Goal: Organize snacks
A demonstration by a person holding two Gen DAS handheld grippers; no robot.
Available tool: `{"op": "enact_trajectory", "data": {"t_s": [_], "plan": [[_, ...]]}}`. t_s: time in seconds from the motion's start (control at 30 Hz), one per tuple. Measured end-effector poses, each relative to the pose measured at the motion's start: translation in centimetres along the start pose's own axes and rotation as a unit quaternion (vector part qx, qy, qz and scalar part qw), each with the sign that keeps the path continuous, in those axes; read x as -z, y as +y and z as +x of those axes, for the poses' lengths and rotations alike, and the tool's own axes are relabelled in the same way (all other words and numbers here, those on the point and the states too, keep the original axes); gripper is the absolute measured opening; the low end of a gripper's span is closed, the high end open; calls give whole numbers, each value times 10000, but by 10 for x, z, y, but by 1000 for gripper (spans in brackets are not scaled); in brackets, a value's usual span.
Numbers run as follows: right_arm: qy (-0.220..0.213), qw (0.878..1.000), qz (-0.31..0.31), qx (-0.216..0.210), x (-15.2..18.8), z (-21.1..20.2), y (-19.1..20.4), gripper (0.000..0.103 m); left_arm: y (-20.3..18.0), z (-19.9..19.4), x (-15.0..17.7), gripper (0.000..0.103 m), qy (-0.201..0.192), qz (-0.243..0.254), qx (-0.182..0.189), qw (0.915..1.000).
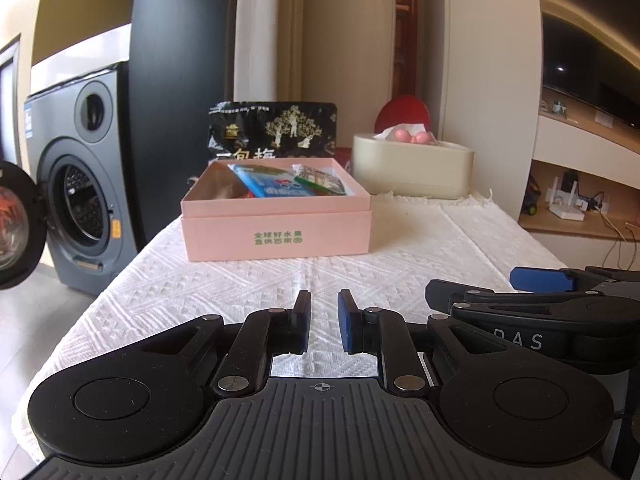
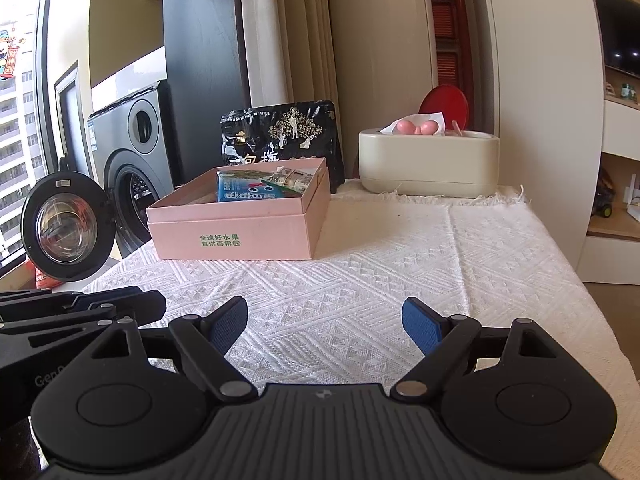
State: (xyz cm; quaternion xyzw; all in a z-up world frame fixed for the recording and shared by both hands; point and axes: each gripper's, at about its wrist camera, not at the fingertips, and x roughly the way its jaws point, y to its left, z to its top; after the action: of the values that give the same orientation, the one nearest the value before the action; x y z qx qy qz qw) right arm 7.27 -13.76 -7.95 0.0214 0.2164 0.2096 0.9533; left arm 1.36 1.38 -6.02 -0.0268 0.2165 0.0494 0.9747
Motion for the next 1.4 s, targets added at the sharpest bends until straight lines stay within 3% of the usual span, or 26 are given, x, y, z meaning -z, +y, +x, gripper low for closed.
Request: {"op": "enact_trajectory", "data": {"t_s": [1.4], "plan": [[91, 9999, -12, 50, 5, 2, 2, 85, 1, -1, 3, 19, 8, -58, 24, 10000]]}}
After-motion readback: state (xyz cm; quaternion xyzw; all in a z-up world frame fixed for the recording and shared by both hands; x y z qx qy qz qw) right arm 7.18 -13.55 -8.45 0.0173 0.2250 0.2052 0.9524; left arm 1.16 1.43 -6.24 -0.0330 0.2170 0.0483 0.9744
